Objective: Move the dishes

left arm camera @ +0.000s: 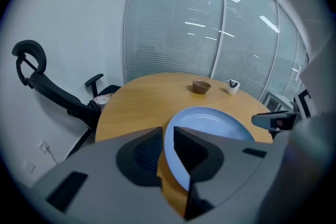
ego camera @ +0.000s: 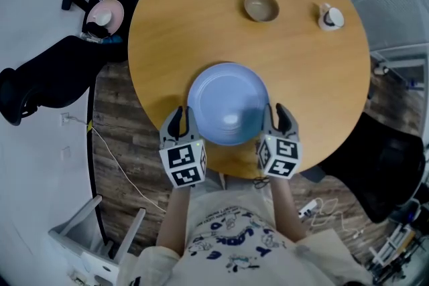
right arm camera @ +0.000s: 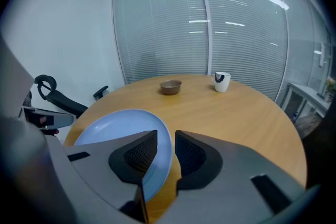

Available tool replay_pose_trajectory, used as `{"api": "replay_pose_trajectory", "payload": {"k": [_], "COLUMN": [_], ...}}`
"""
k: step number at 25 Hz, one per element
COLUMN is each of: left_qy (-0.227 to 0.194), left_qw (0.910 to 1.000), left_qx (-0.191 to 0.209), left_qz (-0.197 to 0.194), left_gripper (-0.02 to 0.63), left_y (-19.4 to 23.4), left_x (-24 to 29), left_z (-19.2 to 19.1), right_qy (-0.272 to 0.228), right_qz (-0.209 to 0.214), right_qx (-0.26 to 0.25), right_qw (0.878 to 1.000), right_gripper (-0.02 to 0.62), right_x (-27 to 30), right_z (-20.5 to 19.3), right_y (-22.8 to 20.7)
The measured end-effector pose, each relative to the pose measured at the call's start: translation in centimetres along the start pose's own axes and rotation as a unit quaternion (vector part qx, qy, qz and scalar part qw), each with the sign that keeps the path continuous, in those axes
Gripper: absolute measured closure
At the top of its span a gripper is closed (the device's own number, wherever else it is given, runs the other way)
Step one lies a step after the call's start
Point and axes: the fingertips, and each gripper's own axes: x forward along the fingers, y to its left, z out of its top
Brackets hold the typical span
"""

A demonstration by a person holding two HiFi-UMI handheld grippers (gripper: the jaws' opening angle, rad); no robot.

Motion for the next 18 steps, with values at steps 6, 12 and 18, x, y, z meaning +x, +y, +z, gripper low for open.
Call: {"api": "replay_pose_trajectory", "payload": {"k": [6,12,18], "left_qy": [0.052,0.076,0.097], "left_qw": [0.9983,0.9961,0.9939], "left_qx": [0.004,0.007,0.016], "left_qz": [-0.028,-0.044,-0.049], "left_gripper": [0.512,0.511,0.511], "left_y": [0.0,0.2,0.3], "left_x": [2.1,3.6,4.7], "left_z": [-2.3,-3.5,-4.2], "right_qy": [0.028,0.048,0.067], "right_qz": [-0.016,-0.030,-0.036], "right_qx": [0.003,0.017,0.024], "right_qw": [0.999,0.998,0.997], "right_gripper": [0.508,0.508,0.509], "right_x": [0.9,1.8,2.7], "right_z": [-1.8,-3.2,-4.4], "right_y": [-0.4,-0.9,-1.1]}}
